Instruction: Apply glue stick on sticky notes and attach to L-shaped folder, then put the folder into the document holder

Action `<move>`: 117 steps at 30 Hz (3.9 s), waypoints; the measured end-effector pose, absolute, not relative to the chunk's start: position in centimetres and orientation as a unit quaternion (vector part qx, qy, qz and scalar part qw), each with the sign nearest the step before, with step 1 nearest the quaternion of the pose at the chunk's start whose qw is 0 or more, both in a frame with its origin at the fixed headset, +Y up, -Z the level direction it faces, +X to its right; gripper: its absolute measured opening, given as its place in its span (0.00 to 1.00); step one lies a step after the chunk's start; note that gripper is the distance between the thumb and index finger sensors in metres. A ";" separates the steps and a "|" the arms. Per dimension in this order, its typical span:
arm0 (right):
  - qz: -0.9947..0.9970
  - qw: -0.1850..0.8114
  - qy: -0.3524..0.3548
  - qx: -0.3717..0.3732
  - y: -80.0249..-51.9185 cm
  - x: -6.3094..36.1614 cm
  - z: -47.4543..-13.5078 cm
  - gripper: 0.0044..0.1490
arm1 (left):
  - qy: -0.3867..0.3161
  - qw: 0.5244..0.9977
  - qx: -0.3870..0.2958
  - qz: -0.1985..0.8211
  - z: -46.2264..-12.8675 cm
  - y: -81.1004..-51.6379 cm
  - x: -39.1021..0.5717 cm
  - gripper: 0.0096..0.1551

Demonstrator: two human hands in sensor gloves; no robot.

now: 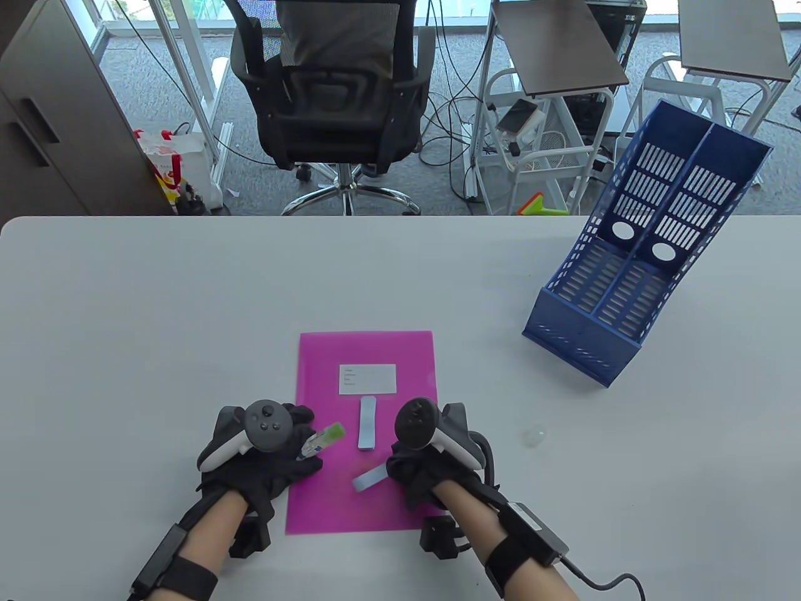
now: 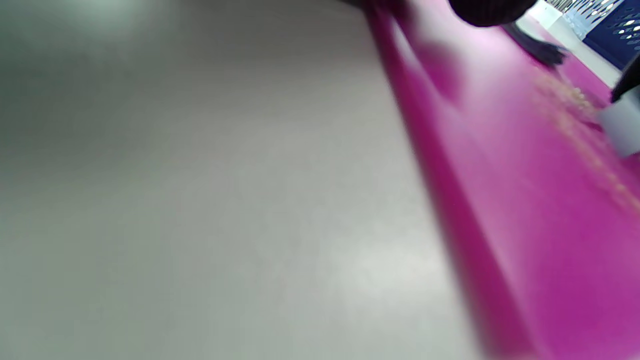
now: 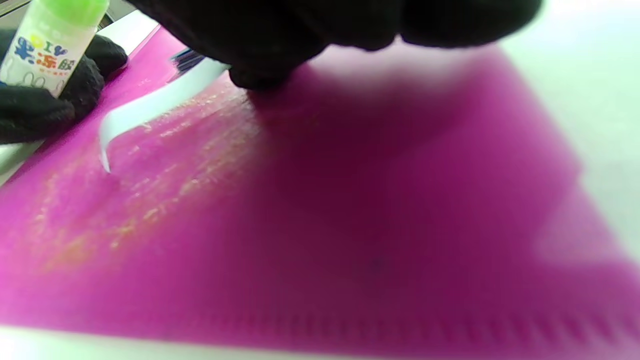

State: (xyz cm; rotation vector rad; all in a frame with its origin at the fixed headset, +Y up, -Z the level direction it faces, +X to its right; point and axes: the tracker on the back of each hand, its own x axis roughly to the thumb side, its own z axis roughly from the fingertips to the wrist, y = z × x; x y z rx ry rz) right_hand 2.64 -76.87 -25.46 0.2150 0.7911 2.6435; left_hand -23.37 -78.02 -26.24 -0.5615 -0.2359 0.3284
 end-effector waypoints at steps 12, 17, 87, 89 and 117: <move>0.933 0.197 0.292 0.075 -76.9 2.9 -25.4 0.19 | -0.224 0.961 -0.145 0.076 -24.2 -71.8 -21.1 0.34; 0.931 0.199 0.295 0.078 -76.9 3.0 -25.4 0.19 | -0.257 0.955 -0.138 0.048 -23.2 -71.0 -19.1 0.40; 0.915 0.225 0.302 0.144 -77.5 4.4 -26.5 0.19 | -0.289 0.934 -0.198 -0.066 -23.9 -71.7 -12.3 0.28; 0.914 0.227 0.303 0.145 -77.5 4.5 -26.5 0.20 | -0.290 0.937 -0.189 -0.049 -24.0 -71.8 -12.3 0.28; 0.907 0.255 0.307 0.138 -77.7 5.0 -26.5 0.21 | -0.285 0.947 -0.150 -0.018 -24.8 -72.2 -9.9 0.27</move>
